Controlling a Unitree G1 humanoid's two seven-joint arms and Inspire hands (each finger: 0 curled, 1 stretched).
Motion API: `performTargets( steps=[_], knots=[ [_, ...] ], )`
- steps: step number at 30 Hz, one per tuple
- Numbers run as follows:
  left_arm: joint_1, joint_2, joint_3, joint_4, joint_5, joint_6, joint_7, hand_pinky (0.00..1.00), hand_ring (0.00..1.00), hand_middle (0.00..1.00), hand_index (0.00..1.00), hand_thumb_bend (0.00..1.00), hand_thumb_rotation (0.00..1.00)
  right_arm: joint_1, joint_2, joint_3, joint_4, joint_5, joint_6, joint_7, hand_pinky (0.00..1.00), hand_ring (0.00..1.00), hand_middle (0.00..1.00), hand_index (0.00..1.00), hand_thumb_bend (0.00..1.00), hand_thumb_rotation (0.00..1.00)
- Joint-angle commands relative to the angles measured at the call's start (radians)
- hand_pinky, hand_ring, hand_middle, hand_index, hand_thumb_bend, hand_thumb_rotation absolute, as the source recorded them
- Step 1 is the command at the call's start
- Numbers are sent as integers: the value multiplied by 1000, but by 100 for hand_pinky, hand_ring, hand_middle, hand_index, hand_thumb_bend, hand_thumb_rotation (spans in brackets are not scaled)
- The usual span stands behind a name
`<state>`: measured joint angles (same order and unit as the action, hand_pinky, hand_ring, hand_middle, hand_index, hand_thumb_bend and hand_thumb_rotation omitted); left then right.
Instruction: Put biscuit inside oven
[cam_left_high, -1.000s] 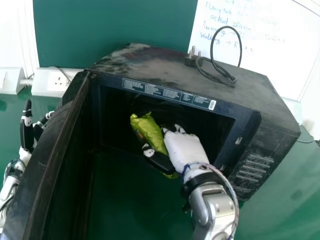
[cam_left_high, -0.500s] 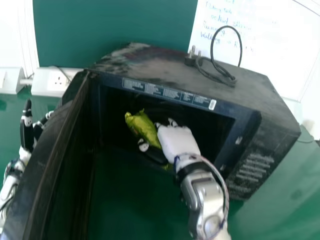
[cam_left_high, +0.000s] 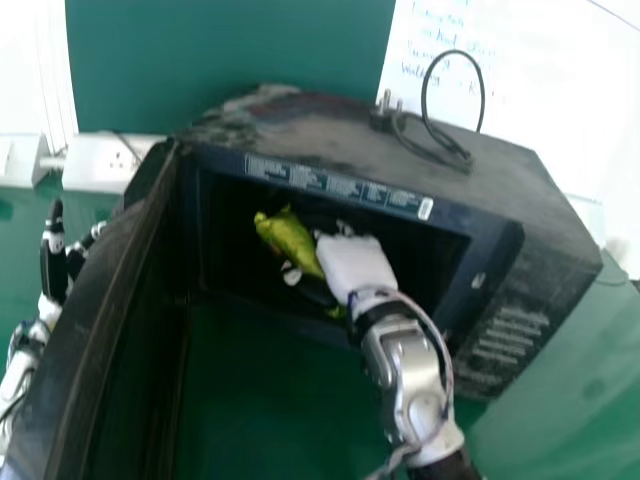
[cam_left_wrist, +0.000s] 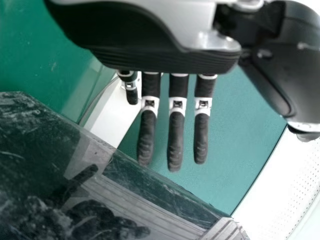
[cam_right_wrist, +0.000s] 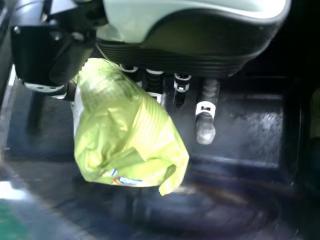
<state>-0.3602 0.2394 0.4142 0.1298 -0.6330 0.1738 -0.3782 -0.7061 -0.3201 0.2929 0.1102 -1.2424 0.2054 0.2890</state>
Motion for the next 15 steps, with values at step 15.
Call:
performTargets(
  steps=[15],
  knots=[
    [15, -7, 1, -9, -6, 7, 9, 25, 33, 41, 49, 52, 7, -167, -43, 54, 277, 86, 11, -179, 12, 19, 47, 49, 53, 0]
  ],
)
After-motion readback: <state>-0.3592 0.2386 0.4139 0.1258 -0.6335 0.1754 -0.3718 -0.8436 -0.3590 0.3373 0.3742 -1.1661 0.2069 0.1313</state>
